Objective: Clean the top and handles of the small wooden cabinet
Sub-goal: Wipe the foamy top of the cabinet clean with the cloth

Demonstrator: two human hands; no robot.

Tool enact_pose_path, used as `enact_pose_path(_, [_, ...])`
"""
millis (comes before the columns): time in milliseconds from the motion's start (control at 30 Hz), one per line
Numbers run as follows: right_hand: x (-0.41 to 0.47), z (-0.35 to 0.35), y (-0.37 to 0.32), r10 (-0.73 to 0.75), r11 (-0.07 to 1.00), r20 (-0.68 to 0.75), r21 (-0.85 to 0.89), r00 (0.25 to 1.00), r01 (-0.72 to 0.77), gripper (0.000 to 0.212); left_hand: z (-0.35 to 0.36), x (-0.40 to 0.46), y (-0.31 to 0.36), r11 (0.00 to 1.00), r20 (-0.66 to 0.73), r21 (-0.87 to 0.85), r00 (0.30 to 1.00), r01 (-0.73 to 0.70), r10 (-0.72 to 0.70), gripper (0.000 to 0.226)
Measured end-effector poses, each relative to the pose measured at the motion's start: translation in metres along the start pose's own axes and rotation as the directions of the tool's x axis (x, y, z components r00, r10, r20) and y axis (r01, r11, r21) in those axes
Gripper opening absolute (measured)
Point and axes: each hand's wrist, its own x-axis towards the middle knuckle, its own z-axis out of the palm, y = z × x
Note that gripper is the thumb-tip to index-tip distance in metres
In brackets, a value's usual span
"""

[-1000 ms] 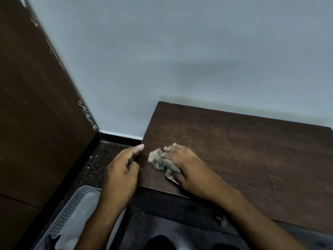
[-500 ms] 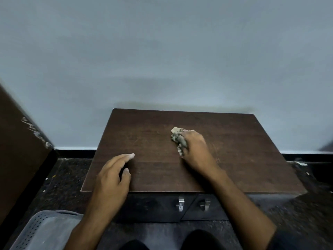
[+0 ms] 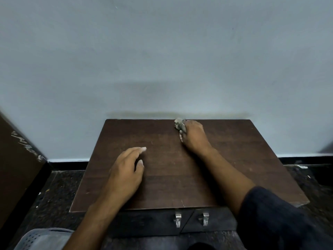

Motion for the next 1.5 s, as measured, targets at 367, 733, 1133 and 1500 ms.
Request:
enact_pose_path(367, [0.012, 0.004, -0.008, -0.078, 0.960, 0.055, 0.272, 0.995, 0.060, 0.033, 0.029, 0.069, 0.013, 0.993, 0.127, 0.113, 0.992, -0.027, 0.013, 0.050])
enact_pose_path(733, [-0.085, -0.013, 0.008, -0.207, 0.947, -0.029, 0.243, 0.978, 0.208, 0.029, 0.056, 0.044, 0.042, 0.995, 0.118, 0.014, 0.988, -0.101, 0.098, 0.046])
enact_pose_path(1133, [-0.138, -0.063, 0.118, 0.196, 0.974, -0.140, 0.138, 0.970, -0.177, 0.019, 0.089, -0.007, 0.074, 0.976, 0.211, -0.043, 0.953, -0.212, 0.216, 0.042])
enact_pose_path(1500, [-0.217, -0.079, 0.167, 0.281, 0.952, -0.119, 0.160, 0.952, -0.261, 0.033, 0.137, -0.038, 0.124, 0.909, 0.325, -0.052, 0.854, -0.413, 0.407, 0.043])
